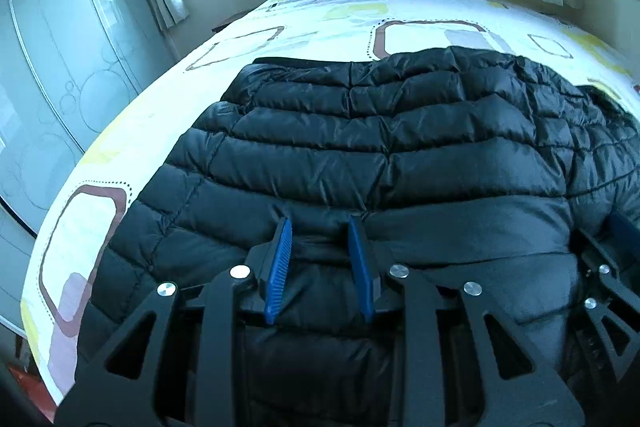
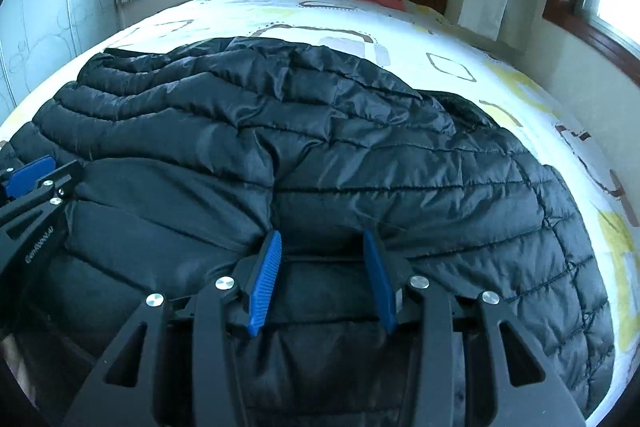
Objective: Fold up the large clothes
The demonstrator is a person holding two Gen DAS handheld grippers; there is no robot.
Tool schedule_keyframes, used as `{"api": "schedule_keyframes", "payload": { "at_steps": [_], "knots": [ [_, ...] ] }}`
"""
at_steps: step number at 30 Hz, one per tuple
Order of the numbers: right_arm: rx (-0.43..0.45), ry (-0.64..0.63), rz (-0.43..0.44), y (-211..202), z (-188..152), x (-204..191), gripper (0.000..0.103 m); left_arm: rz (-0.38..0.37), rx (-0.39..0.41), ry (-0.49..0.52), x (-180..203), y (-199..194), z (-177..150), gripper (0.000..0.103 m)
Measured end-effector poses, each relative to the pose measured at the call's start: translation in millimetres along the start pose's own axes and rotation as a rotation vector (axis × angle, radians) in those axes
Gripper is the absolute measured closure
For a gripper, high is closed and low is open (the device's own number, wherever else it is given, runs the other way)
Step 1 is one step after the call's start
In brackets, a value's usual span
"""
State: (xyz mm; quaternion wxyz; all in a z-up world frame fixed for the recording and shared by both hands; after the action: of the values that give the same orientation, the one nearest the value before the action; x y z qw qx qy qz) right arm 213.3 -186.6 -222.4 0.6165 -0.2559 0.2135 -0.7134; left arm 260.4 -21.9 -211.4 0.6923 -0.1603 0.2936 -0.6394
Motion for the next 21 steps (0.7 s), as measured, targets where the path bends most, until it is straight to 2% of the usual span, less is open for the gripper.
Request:
{"api": "schedule_keyframes", "payload": {
  "at_steps": [5,11,14,17,21],
  "knots": [
    [0.010,-0.019,-0.020,-0.9,-2.2,-2.6,0.060,-0.031,-0.017,-0.099,-19.2,-6.9,-0.2,0.070],
    [0.014,-0.027,-0.022,-3.0,-3.6,-5.1,0.060,0.016,-0.018,-0.155,-51.1,-22.1,-1.5,0.068],
    [0.017,-0.027,-0.025,-4.8,-3.4,-6.0,0.060,0.044,-0.026,-0.226,-80.6,-29.8,-4.5,0.060],
    [0.017,-0.028,-0.024,-4.1,-3.4,-5.5,0.060,0.070,-0.035,-0.295,-112.7,-34.5,-10.9,0.057],
    [0.018,-0.029,-0.026,-6.2,-2.7,-6.5,0.060,0.057,-0.086,-0.378,-144.8,-28.7,-25.2,0.046]
  ]
}}
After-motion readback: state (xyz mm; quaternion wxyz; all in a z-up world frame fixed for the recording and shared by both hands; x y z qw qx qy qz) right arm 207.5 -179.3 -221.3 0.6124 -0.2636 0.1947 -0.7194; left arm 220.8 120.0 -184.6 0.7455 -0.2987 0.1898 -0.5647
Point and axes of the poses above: each gripper's, at about its wrist camera, not at the fingertips, and y roughly the way its jaws point, x to its right, z to its top, the point moved 8 cm from there along y, roughly the way its jaws point, and after that the axes turned 10 degrees about x, right-handed, at the moved point
